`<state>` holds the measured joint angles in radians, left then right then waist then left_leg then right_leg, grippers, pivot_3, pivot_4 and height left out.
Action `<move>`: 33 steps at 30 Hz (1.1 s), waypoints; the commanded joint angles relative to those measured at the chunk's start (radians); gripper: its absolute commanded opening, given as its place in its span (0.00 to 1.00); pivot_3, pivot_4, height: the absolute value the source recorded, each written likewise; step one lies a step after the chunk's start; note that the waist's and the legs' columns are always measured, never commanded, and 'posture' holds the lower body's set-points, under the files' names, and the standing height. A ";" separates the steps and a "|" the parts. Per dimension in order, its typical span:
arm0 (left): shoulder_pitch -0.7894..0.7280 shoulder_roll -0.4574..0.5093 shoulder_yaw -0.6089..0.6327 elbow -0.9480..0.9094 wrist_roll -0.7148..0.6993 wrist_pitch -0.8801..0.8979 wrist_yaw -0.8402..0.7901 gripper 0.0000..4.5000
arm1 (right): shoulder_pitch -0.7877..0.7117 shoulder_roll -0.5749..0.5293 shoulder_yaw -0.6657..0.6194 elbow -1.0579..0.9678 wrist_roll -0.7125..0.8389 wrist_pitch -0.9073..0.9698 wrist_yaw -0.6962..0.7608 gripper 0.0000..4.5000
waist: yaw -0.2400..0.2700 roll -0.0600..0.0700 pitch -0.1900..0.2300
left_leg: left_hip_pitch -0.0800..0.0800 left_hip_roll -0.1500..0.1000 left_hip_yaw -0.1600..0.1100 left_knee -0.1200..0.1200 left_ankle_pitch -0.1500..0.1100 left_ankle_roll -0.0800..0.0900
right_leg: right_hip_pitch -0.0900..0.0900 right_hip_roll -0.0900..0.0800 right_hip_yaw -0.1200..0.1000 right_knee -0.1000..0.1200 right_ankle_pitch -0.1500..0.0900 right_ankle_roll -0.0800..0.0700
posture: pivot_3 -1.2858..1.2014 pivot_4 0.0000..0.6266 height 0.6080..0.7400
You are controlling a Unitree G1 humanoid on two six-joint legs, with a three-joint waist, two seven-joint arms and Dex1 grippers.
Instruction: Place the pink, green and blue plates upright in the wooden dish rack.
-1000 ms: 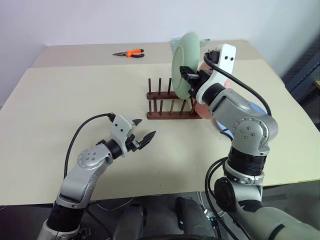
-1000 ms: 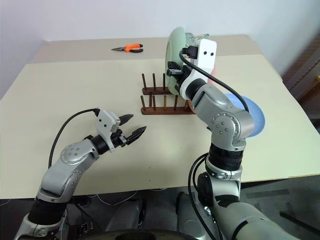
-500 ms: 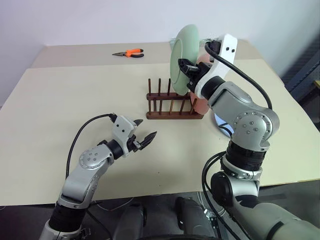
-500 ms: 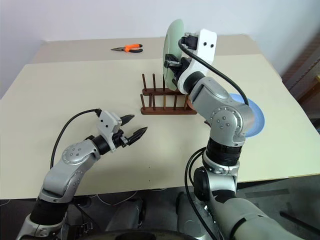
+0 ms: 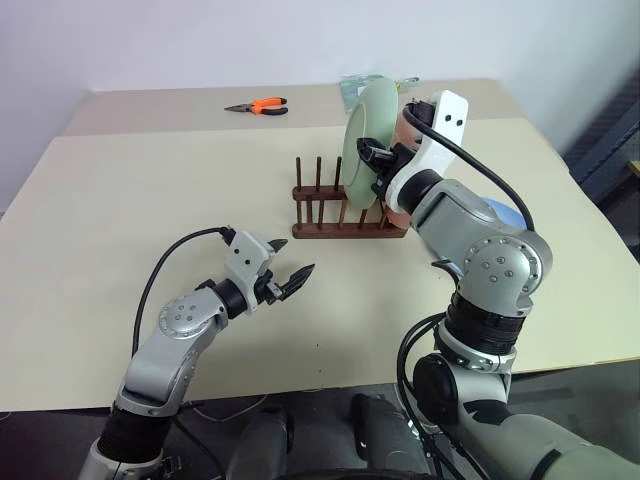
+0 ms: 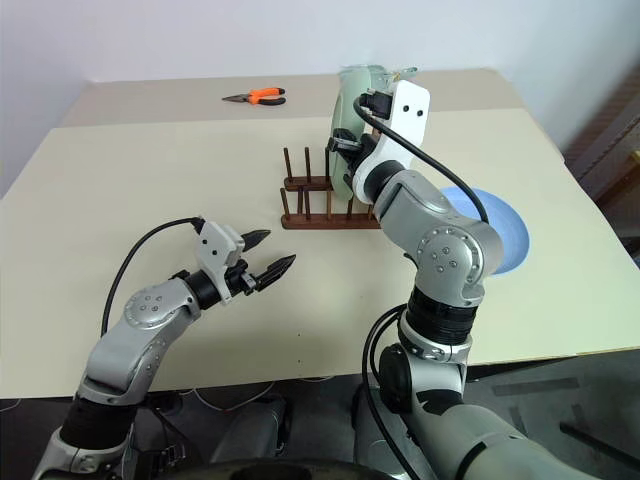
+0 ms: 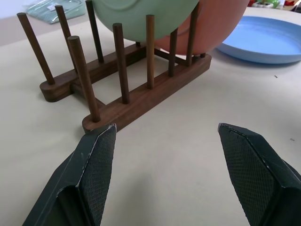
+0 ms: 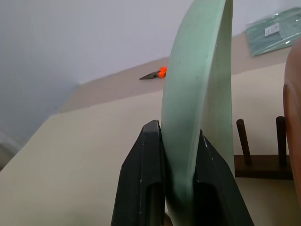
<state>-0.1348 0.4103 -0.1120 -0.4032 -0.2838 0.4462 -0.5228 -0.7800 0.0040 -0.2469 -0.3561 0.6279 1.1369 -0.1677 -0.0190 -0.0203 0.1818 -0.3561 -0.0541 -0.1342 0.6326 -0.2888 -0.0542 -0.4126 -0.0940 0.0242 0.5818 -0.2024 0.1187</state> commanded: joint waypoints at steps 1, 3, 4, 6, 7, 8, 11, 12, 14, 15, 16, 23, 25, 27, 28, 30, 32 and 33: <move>-0.012 -0.009 0.008 -0.024 -0.031 0.008 -0.018 0.80 | -0.029 -0.083 0.097 0.004 -0.072 -0.105 0.088 0.26 | 0.000 0.000 0.000 | 0.000 0.000 0.000 0.000 0.000 0.000 | 0.000 0.000 0.000 0.000 0.000 0.000 | 0.52 0.24 1.00; -0.007 -0.012 0.013 -0.036 -0.058 0.024 -0.031 0.98 | -0.031 -0.152 0.166 0.016 -0.144 -0.174 0.131 0.47 | 0.000 0.000 0.000 | 0.000 0.000 0.000 0.000 0.000 0.000 | 0.000 0.000 0.000 0.000 0.000 0.000 | 0.52 0.24 1.00; -0.004 -0.011 0.012 -0.042 -0.065 0.029 -0.036 1.00 | -0.032 -0.184 0.195 0.021 -0.175 -0.206 0.153 0.56 | 0.000 0.000 0.000 | 0.000 0.000 0.000 0.000 0.000 0.000 | 0.000 0.000 0.000 -0.001 0.000 0.000 | 0.52 0.24 1.00; -0.002 -0.009 0.007 -0.043 -0.050 0.025 -0.030 1.00 | -0.030 -0.194 0.186 0.036 -0.178 -0.223 0.166 0.56 | 0.000 0.000 0.000 | 0.000 0.000 0.000 0.000 0.000 0.000 | 0.000 0.000 0.000 -0.001 0.000 0.000 | 0.52 0.24 1.00; -0.002 -0.010 0.005 -0.041 -0.041 0.023 -0.024 1.00 | -0.029 -0.197 0.179 0.039 -0.179 -0.232 0.172 0.56 | 0.000 0.000 0.000 | 0.000 0.000 0.000 0.000 0.000 0.000 | 0.001 0.000 0.000 -0.001 0.000 0.000 | 0.52 0.24 1.00; -0.002 -0.011 0.003 -0.037 -0.035 0.020 -0.020 1.00 | -0.029 -0.208 0.180 0.039 -0.186 -0.248 0.188 0.56 | -0.001 0.000 0.000 | 0.000 0.000 0.000 0.000 0.000 0.000 | 0.000 0.000 0.000 -0.001 0.000 0.000 | 0.52 0.24 1.00; -0.007 -0.016 -0.006 -0.026 -0.019 0.008 -0.013 1.00 | -0.027 -0.290 0.218 -0.006 -0.242 -0.359 0.284 0.56 | 0.001 0.000 0.000 | 0.000 0.000 0.000 0.000 0.000 0.000 | 0.000 0.000 0.000 -0.001 0.000 0.000 | 0.52 0.24 1.00; -0.011 -0.017 -0.009 -0.023 -0.014 0.004 -0.013 1.00 | -0.023 -0.339 0.235 -0.036 -0.267 -0.435 0.346 0.56 | 0.003 0.000 0.000 | 0.000 0.000 0.000 0.000 0.000 0.000 | 0.001 0.000 0.000 -0.001 0.000 0.000 | 0.52 0.24 1.00; -0.017 -0.018 -0.016 -0.018 -0.008 0.003 -0.017 1.00 | 0.003 -0.424 0.212 -0.096 -0.267 -0.559 0.469 0.56 | 0.006 0.000 0.000 | -0.001 0.000 0.000 0.000 0.000 0.000 | 0.001 0.000 0.000 -0.003 -0.001 0.001 | 0.52 0.24 1.00; -0.020 -0.017 -0.020 -0.016 -0.005 0.001 -0.021 1.00 | 0.015 -0.450 0.172 -0.114 -0.229 -0.578 0.515 0.56 | 0.006 0.000 0.000 | -0.001 0.000 0.000 0.000 0.000 0.000 | 0.002 0.000 0.000 -0.003 -0.001 0.003 | 0.52 0.24 1.00; -0.023 -0.016 -0.023 -0.012 -0.002 0.000 -0.027 1.00 | 0.029 -0.480 0.109 -0.121 -0.181 -0.574 0.551 0.56 | 0.007 -0.001 0.000 | -0.001 0.000 0.000 0.000 0.000 0.000 | 0.002 0.000 0.000 -0.003 -0.002 0.003 | 0.52 0.24 1.00; -0.047 -0.015 -0.049 0.033 0.010 -0.029 -0.069 1.00 | 0.245 -0.752 -0.347 -0.028 0.132 -0.370 0.730 0.99 | 0.025 -0.001 0.000 | 0.000 -0.001 0.001 0.001 -0.001 0.001 | 0.005 -0.002 -0.001 -0.004 -0.002 0.002 | 0.52 0.24 1.00; -0.060 -0.016 -0.057 0.051 0.012 -0.038 -0.085 1.00 | 0.414 -0.832 -0.400 -0.024 0.117 -0.345 0.822 0.99 | 0.033 -0.001 -0.001 | 0.000 -0.001 0.001 0.001 -0.001 0.002 | 0.005 -0.002 -0.001 -0.004 -0.002 0.002 | 0.52 0.24 1.00; -0.074 -0.018 -0.066 0.070 0.017 -0.047 -0.099 1.00 | 0.621 -0.888 -0.376 -0.078 0.083 -0.344 0.919 0.99 | 0.033 -0.001 -0.001 | 0.000 0.000 0.001 0.001 -0.001 0.002 | 0.006 -0.002 -0.001 -0.004 -0.004 0.000 | 0.52 0.24 1.00; -0.080 -0.017 -0.069 0.080 0.022 -0.054 -0.105 1.00 | 0.691 -0.901 -0.339 -0.104 0.062 -0.351 0.933 0.99 | 0.032 -0.001 -0.001 | 0.000 0.000 0.001 0.001 -0.001 0.002 | 0.006 -0.002 -0.001 -0.004 -0.004 0.000 | 0.52 0.24 1.00; -0.087 -0.019 -0.073 0.091 0.025 -0.061 -0.111 1.00 | 0.759 -0.912 -0.243 -0.135 -0.003 -0.375 0.909 0.99 | 0.023 0.001 -0.001 | 0.000 0.000 0.004 0.001 -0.001 0.003 | 0.005 -0.002 0.000 -0.004 -0.005 0.001 | 0.52 0.24 1.00; -0.091 -0.022 -0.074 0.096 0.026 -0.064 -0.113 1.00 | 0.777 -0.895 -0.149 -0.150 -0.079 -0.420 0.871 0.99 | 0.010 0.001 -0.001 | 0.000 0.000 0.009 0.001 -0.002 0.003 | 0.007 -0.004 0.002 -0.003 -0.006 0.004 | 0.52 0.24 1.00; -0.092 -0.024 -0.075 0.096 0.027 -0.066 -0.114 1.00 | 0.772 -0.872 -0.101 -0.142 -0.111 -0.430 0.841 0.99 | 0.006 0.001 -0.001 | 0.000 0.001 0.009 0.001 -0.002 0.002 | 0.007 -0.004 0.001 -0.003 -0.006 0.004 | 0.52 0.24 1.00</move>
<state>-0.2144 0.3882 -0.1842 -0.2938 -0.2614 0.4044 -0.6306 0.0105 -0.8778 -0.3856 -0.4646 0.5675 0.7494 0.7088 -0.0133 -0.0190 0.1811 -0.3558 -0.0532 -0.1248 0.6336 -0.2907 -0.0520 -0.4056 -0.0976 0.0256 0.5789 -0.2083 0.1222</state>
